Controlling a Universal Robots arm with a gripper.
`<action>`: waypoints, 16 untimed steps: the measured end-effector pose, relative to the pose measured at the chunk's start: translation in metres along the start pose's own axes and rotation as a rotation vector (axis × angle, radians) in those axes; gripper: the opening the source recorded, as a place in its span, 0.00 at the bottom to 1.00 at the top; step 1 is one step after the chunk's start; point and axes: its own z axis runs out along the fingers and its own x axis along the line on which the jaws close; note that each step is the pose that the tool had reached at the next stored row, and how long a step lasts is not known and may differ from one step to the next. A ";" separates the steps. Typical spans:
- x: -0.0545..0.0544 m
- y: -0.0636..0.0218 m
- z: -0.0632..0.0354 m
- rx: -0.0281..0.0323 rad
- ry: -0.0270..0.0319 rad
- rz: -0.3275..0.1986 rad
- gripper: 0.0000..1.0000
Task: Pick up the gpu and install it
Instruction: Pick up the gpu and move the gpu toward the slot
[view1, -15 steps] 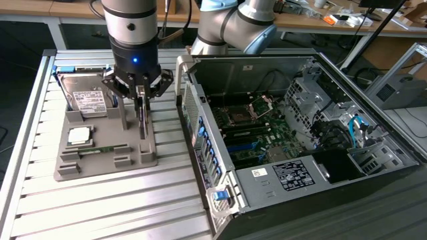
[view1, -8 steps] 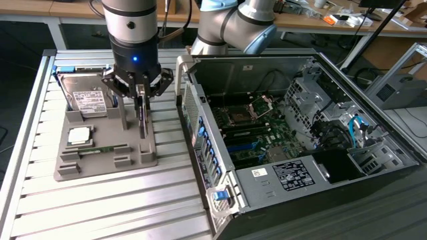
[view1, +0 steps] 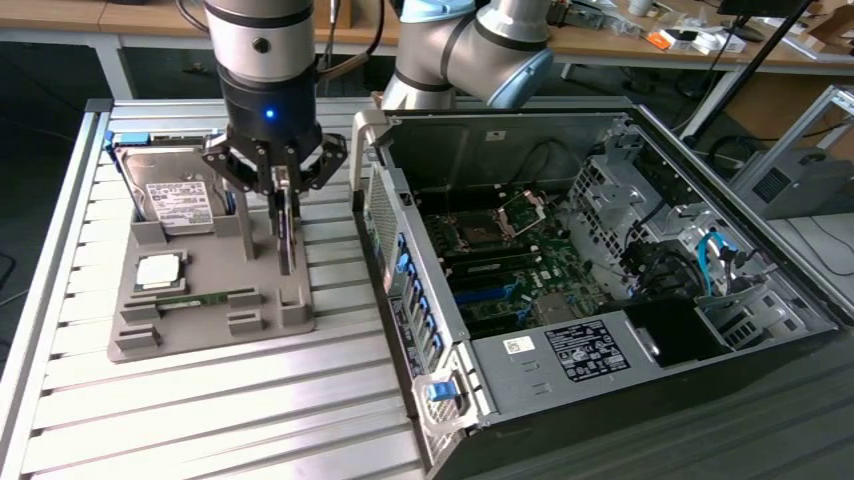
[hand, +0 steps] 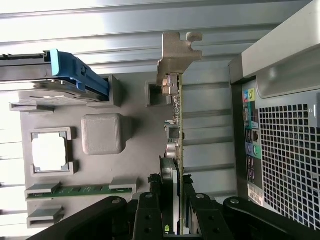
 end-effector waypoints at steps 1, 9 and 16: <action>0.000 0.0000 -0.0004 0.0000 -0.0001 0.000 0.27; 0.000 0.0002 -0.0045 0.0000 0.0000 0.000 0.27; 0.000 0.0003 -0.0084 0.0000 0.0000 0.000 0.27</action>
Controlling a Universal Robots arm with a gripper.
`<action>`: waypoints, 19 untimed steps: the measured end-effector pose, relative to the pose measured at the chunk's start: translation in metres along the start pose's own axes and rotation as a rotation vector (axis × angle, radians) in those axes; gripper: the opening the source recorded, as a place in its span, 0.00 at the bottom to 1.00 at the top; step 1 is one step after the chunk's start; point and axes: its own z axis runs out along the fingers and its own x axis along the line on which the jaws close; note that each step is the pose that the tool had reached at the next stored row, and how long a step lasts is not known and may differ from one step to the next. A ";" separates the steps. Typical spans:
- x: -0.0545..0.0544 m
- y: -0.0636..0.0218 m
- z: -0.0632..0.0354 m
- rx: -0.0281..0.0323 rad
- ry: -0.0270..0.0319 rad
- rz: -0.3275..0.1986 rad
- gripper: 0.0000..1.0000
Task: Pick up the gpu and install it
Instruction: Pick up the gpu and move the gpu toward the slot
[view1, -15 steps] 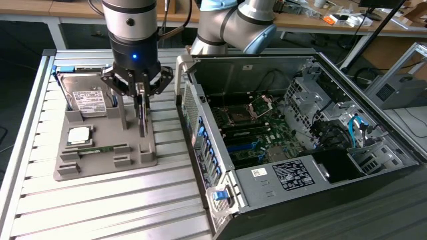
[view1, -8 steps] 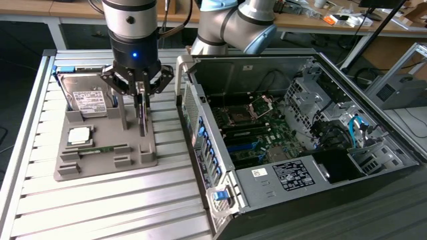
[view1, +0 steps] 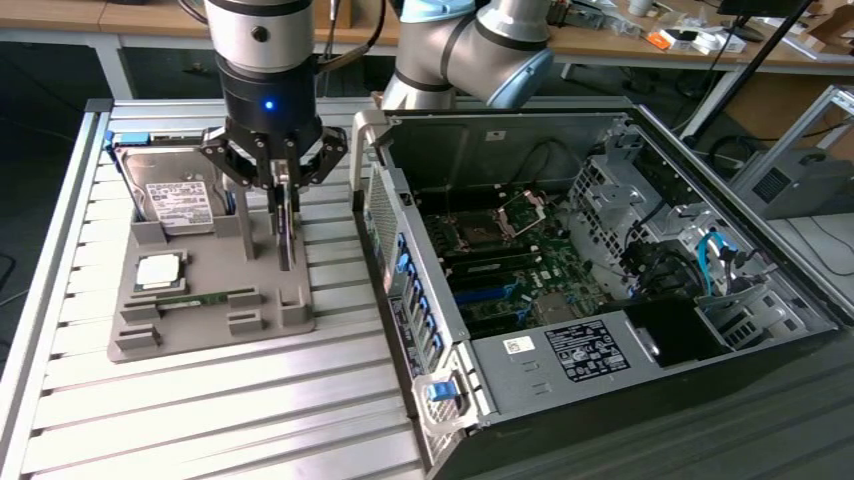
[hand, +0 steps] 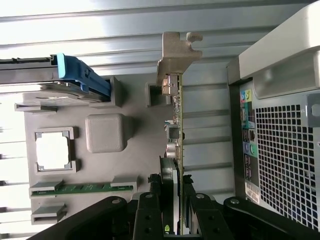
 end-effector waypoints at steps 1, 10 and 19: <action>0.000 0.0000 -0.0015 0.0000 0.0000 0.000 0.27; 0.000 0.0005 -0.0115 0.0000 0.0000 0.000 0.27; 0.000 0.0008 -0.0186 0.0001 0.0000 0.000 0.27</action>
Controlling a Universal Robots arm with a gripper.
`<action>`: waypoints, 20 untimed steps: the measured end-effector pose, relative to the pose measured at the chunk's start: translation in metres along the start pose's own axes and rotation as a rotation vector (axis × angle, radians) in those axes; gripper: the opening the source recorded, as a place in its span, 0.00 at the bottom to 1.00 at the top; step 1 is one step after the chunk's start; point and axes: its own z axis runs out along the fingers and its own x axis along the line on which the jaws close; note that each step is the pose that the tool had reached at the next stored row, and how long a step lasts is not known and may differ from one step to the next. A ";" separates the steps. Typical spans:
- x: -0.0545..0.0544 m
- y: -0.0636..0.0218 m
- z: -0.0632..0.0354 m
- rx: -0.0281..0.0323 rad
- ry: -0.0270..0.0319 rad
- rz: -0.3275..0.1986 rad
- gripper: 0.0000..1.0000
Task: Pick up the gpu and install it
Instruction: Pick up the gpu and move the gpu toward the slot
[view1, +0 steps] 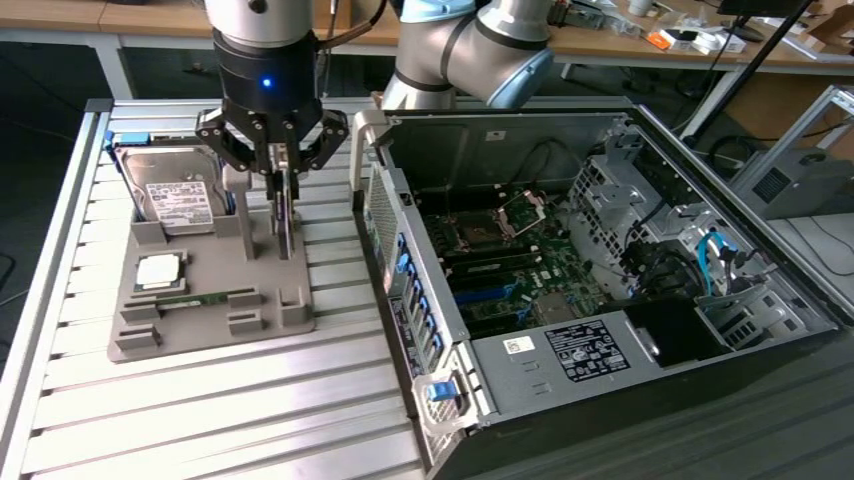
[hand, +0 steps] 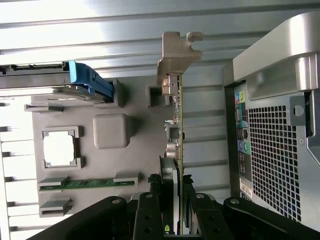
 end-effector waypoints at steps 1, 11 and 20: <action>0.000 0.0000 -0.0007 0.0000 0.0000 0.000 0.27; 0.000 0.0003 -0.0082 -0.0001 -0.0001 0.000 0.27; 0.000 0.0006 -0.0140 0.0000 0.0000 0.000 0.27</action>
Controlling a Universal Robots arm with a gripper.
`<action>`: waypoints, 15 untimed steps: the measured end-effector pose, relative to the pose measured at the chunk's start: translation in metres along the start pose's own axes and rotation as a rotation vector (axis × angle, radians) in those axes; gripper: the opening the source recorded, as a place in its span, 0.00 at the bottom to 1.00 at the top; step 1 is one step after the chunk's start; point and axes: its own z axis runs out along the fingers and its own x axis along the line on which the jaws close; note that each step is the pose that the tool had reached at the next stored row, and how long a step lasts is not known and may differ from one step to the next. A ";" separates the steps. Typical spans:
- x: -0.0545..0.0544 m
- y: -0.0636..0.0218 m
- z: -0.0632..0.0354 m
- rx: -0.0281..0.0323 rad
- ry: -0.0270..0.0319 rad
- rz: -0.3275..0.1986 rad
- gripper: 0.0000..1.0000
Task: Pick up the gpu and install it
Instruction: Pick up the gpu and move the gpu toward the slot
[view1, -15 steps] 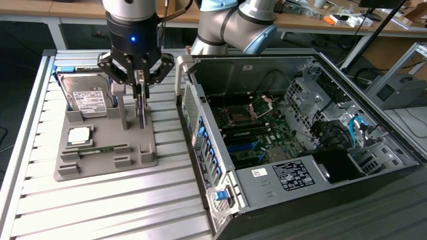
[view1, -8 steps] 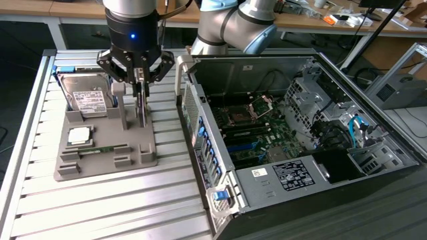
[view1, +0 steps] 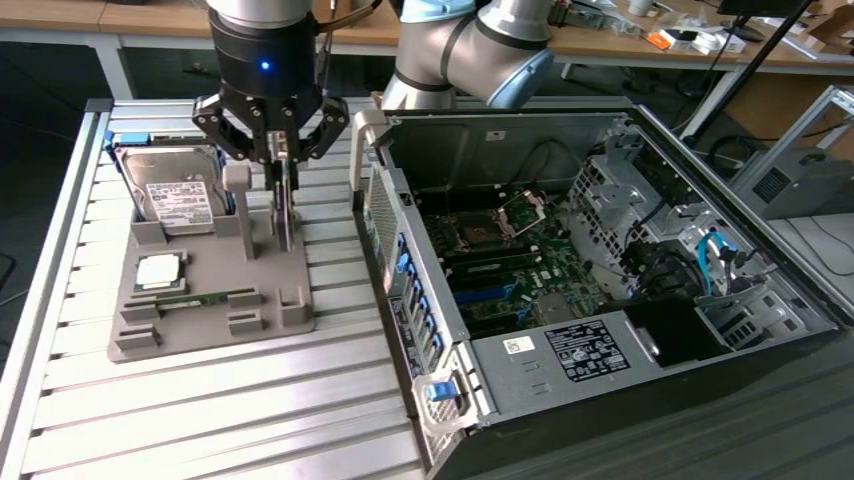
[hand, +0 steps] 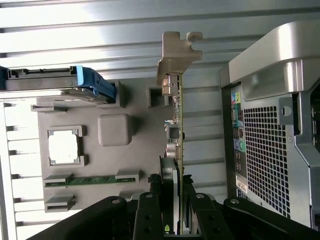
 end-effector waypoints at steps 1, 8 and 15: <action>0.000 0.0000 -0.0005 0.0000 0.0000 0.000 0.27; 0.000 0.0002 -0.0045 0.0000 0.0000 0.000 0.27; 0.000 0.0004 -0.0087 0.0000 -0.0001 0.000 0.27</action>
